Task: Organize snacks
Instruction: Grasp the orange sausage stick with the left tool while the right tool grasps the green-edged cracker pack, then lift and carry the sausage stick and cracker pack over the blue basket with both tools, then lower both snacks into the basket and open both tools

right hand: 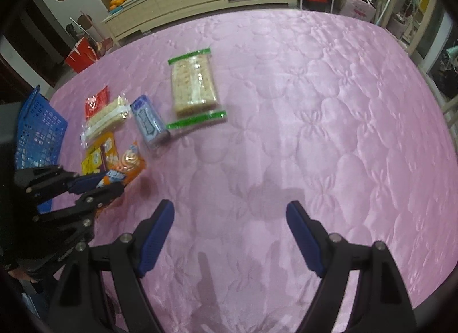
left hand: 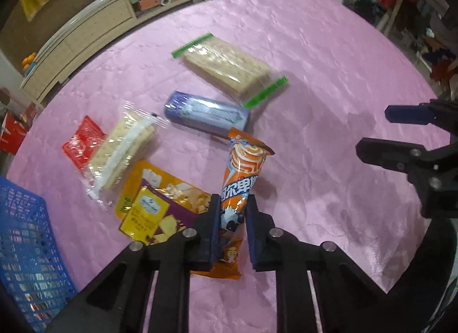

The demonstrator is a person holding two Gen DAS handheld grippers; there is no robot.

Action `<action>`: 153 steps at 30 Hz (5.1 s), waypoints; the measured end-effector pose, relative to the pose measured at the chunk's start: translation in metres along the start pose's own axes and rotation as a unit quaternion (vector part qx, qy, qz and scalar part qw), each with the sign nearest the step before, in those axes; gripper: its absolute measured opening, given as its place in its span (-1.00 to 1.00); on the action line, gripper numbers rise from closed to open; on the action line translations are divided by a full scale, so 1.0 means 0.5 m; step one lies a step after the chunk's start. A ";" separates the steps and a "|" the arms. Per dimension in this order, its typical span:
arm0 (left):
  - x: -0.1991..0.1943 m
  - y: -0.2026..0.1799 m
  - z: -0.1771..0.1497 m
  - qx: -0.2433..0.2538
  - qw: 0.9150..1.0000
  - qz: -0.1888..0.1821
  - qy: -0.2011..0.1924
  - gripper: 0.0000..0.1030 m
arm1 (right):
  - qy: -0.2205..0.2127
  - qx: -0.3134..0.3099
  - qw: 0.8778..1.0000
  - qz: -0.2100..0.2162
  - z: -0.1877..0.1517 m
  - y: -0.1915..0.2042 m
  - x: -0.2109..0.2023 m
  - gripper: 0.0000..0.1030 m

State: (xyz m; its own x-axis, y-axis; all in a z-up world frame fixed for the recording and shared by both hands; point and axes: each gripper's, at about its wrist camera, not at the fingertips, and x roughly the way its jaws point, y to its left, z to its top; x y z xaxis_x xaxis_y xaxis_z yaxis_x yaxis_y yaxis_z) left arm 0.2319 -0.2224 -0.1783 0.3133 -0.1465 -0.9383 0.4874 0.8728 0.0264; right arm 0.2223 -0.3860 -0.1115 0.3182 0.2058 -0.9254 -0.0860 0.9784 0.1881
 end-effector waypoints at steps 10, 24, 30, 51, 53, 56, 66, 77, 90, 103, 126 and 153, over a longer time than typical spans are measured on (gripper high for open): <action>-0.087 0.093 0.016 -0.083 0.995 0.034 -0.045 -0.71 | -0.011 -0.064 0.998 -0.018 0.145 0.061 0.018 0.63; -0.013 0.215 0.077 -0.180 0.980 0.068 -0.043 -0.71 | 0.065 -0.019 0.998 -0.003 0.237 0.071 0.190 0.63; -0.009 0.215 0.066 -0.183 0.980 0.064 -0.039 -0.71 | 0.061 -0.032 0.997 -0.027 0.236 0.085 0.198 0.58; -0.211 0.191 -0.032 -0.190 0.975 0.038 -0.111 -0.72 | -0.033 -0.112 0.993 -0.007 0.121 0.269 -0.093 0.14; -0.249 0.194 -0.049 -0.193 0.972 0.040 -0.124 -0.72 | -0.048 -0.121 0.991 -0.008 0.111 0.302 -0.125 0.14; -0.304 0.197 -0.072 -0.193 0.969 0.044 -0.144 -0.72 | -0.065 -0.127 0.990 -0.005 0.095 0.337 -0.176 0.14; -0.452 0.243 -0.175 -0.189 0.960 0.064 -0.197 -0.72 | -0.104 -0.164 0.981 0.010 0.050 0.447 -0.268 0.14; -0.524 0.375 -0.294 -0.218 0.948 0.098 -0.208 -0.72 | -0.098 -0.202 0.973 0.050 0.059 0.618 -0.237 0.14; -0.499 0.520 -0.350 -0.258 0.942 0.110 -0.182 -0.72 | -0.048 -0.217 0.973 0.058 0.100 0.751 -0.118 0.14; -0.412 0.598 -0.345 -0.272 0.947 0.094 -0.143 -0.71 | -0.036 -0.256 0.966 -0.003 0.150 0.813 -0.005 0.14; -0.443 0.555 -0.335 -0.269 0.949 0.084 -0.145 -0.71 | -0.039 -0.222 0.974 0.009 0.122 0.758 -0.078 0.49; -0.341 0.470 -0.281 -0.250 0.963 0.023 -0.103 -0.71 | -0.035 -0.161 0.986 0.032 0.059 0.631 -0.062 0.59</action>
State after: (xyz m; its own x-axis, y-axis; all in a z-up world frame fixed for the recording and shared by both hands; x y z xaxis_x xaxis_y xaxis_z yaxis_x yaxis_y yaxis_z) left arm 0.1785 0.0734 -0.0607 0.5047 -0.1469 -0.8507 0.0322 0.9879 -0.1515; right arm 0.2133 -0.0833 -0.0136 0.3661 0.2788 -0.8878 -0.4002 0.9085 0.1203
